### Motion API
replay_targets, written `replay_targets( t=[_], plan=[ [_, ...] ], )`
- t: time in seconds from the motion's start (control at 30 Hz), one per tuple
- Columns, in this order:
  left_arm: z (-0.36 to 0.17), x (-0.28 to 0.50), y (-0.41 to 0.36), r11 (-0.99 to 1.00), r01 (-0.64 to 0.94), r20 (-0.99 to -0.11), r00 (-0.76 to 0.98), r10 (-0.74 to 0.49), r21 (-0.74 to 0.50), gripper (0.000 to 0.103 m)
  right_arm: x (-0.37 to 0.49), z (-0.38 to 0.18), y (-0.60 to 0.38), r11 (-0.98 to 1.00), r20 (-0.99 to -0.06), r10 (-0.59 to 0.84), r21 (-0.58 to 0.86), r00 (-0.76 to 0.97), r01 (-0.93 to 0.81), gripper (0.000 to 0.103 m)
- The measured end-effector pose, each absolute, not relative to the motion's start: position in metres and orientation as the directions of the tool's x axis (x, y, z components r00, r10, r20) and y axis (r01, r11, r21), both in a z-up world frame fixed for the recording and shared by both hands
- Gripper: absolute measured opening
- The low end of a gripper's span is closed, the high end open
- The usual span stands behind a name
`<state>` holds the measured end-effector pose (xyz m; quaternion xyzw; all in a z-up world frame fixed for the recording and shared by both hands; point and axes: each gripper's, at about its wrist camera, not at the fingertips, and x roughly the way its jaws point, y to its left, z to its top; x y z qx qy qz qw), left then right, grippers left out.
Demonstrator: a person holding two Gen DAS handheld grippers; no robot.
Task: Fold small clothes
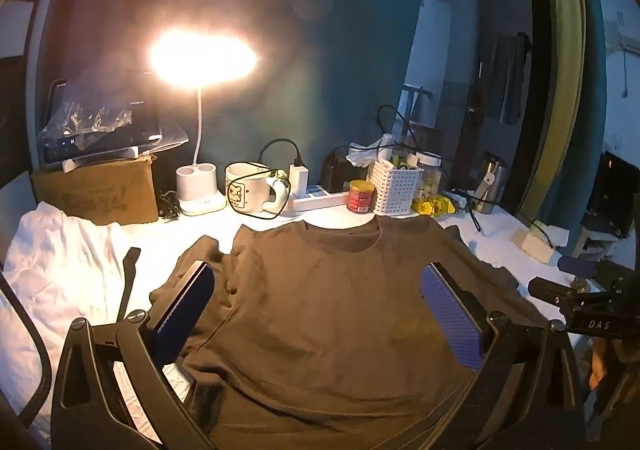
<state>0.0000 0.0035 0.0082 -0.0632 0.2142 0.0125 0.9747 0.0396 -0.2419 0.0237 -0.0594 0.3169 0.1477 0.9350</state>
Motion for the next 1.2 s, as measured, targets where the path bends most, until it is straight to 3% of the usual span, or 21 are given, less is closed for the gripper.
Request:
replay_targets(
  t=[0.37,0.53,0.7,0.9,1.2],
  plan=[
    [0.004,-0.007,0.020,0.983,-0.084,-0.402,0.916,0.011,-0.164,0.102,0.040,0.019,-0.244,0.953,-0.601,0.233,-0.016,0.765,-0.303,0.090],
    [0.008,-0.007,0.020,0.989,-0.073,-0.377,0.926,0.020,-0.125,0.102,0.042,0.019,-0.243,0.955,-0.602,0.230,-0.014,0.765,-0.298,0.090],
    [0.008,-0.006,0.019,0.992,-0.056,-0.379,0.925,0.009,-0.113,0.102,0.043,0.018,-0.243,0.958,-0.602,0.222,-0.011,0.767,-0.286,0.090],
    [0.006,-0.005,0.025,0.983,-0.043,-0.404,0.914,-0.034,-0.180,0.102,0.043,0.019,-0.244,0.961,-0.602,0.214,-0.014,0.770,-0.278,0.090],
    [0.008,-0.005,0.022,0.987,-0.037,-0.409,0.912,-0.031,-0.157,0.102,0.043,0.020,-0.246,0.961,-0.597,0.215,-0.013,0.773,-0.277,0.090]
  ],
)
